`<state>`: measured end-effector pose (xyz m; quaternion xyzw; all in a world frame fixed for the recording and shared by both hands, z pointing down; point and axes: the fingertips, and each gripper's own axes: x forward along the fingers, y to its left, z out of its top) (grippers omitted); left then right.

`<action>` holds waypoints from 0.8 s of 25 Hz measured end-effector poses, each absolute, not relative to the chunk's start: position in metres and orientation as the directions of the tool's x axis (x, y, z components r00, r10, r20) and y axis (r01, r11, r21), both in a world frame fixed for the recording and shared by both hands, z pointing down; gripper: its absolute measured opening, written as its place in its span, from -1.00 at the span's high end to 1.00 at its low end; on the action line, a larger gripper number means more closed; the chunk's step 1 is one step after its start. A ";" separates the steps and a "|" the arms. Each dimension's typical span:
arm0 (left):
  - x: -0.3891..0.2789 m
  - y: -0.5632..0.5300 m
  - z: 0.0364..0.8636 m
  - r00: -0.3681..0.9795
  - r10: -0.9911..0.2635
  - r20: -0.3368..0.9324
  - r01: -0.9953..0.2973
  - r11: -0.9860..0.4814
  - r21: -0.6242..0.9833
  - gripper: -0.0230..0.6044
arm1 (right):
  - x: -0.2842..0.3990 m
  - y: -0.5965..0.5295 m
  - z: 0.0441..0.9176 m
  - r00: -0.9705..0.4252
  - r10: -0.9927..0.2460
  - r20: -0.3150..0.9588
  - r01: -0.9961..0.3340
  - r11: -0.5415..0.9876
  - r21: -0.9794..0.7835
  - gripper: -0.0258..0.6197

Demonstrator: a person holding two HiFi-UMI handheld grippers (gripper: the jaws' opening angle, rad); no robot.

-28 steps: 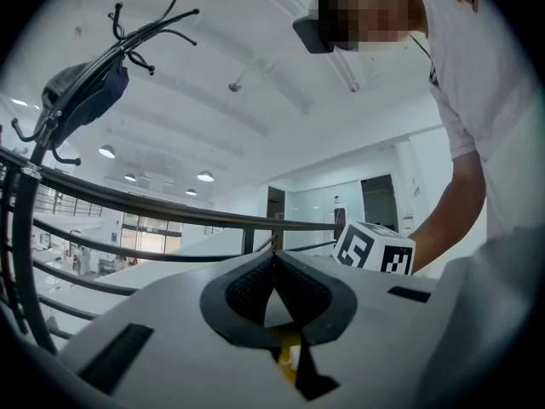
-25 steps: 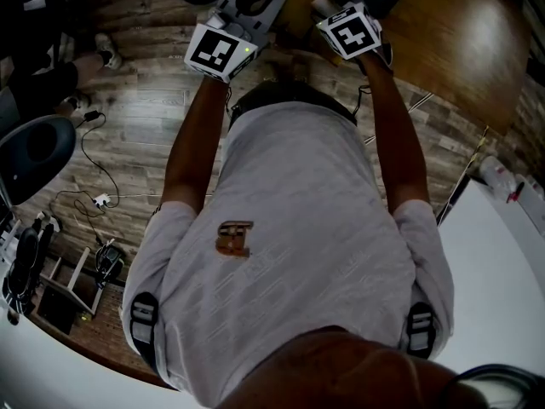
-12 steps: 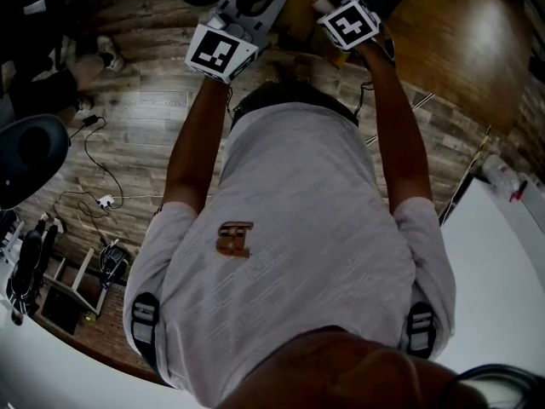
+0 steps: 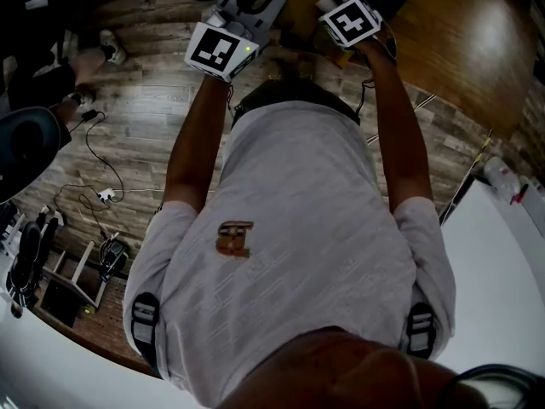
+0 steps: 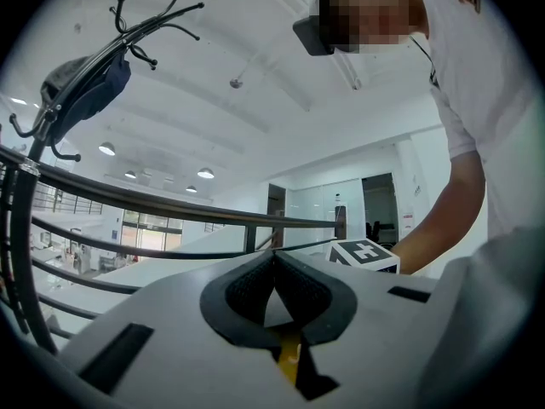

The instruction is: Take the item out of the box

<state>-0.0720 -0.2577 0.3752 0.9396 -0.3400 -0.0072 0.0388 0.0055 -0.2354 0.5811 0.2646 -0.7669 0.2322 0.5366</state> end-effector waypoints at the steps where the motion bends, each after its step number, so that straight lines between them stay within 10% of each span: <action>1: -0.071 -0.258 0.376 0.771 -0.637 0.010 -0.636 -0.768 0.078 0.86 | 0.005 -0.232 0.582 -0.290 -0.140 0.947 -0.658 0.748 -0.091 0.17; 20: -0.060 -0.252 0.376 0.772 -0.635 0.023 -0.635 -0.770 0.064 0.86 | 0.010 -0.230 0.566 -0.353 -0.225 0.908 -0.649 0.758 -0.065 0.31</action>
